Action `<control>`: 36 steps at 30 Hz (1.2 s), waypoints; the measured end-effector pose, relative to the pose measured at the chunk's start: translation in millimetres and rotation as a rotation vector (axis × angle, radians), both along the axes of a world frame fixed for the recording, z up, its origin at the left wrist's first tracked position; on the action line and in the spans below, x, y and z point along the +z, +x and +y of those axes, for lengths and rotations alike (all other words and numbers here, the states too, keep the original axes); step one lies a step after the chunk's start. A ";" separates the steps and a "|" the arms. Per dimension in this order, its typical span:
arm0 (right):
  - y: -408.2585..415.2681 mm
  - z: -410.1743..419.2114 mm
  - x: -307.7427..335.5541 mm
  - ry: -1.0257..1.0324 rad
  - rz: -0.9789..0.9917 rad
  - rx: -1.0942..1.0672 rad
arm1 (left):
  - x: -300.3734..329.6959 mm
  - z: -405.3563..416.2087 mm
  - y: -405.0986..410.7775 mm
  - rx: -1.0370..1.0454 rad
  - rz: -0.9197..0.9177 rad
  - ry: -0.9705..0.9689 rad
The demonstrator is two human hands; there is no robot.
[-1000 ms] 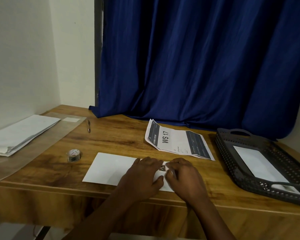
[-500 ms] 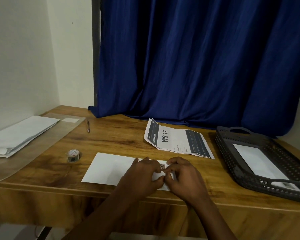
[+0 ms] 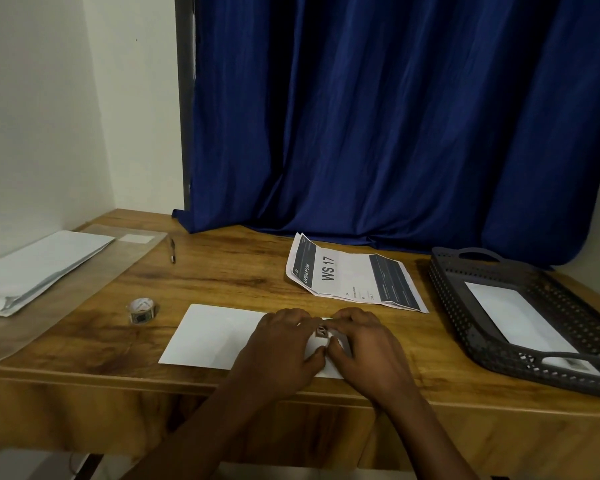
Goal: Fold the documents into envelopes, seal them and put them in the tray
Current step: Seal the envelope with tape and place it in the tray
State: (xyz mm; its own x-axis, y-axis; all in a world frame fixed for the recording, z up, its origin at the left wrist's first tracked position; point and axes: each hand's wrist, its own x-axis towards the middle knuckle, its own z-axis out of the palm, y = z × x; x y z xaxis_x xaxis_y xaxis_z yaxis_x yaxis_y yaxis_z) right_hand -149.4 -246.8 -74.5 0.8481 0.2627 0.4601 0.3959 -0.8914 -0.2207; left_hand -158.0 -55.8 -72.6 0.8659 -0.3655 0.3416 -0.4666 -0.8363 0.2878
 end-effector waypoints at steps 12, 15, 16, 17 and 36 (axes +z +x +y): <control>2.3 0.9 4.3 0.204 0.129 -0.072 | -1.4 1.0 5.1 0.131 0.078 0.203; 5.2 -3.5 6.3 0.505 0.182 -0.059 | 0.3 1.0 3.8 0.123 0.063 0.160; 6.4 -4.4 8.3 0.620 0.218 -0.064 | 1.2 1.2 3.2 0.112 0.051 0.140; 7.0 -5.0 11.8 0.719 0.265 -0.066 | 2.4 1.2 2.6 0.098 0.032 0.125; 73.9 13.3 92.6 0.089 0.963 0.279 | 7.7 -2.3 -9.8 0.006 -0.206 0.031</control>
